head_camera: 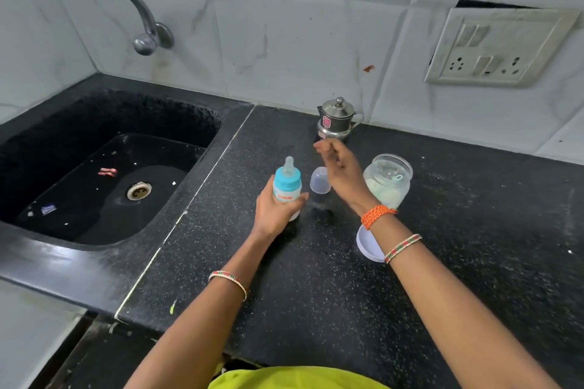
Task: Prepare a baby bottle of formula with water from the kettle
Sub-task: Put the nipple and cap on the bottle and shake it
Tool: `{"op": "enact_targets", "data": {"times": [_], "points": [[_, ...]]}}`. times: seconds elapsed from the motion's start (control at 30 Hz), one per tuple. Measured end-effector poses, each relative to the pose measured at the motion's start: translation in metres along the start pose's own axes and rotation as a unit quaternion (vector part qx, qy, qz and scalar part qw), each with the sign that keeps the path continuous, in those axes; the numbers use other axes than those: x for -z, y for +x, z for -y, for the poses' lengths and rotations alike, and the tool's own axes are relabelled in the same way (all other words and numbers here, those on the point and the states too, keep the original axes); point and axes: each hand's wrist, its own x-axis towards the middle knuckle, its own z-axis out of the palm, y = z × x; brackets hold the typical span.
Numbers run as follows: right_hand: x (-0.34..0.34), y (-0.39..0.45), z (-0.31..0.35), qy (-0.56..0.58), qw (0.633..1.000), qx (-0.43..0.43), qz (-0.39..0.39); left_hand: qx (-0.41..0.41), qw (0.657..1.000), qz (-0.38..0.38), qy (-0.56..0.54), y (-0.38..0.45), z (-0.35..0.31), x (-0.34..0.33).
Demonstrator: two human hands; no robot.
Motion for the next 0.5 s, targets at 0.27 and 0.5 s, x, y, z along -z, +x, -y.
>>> {"op": "enact_targets", "data": {"times": [0.27, 0.5], "points": [[-0.017, -0.006, -0.023, -0.292, 0.956, -0.003, 0.014, 0.006, 0.999, 0.038, -0.007, 0.005, 0.007, 0.009], [-0.025, -0.015, 0.051, -0.103, 0.966, 0.164, -0.168, 0.013, 0.999, 0.037, -0.034, 0.005, 0.008, 0.008]]}}
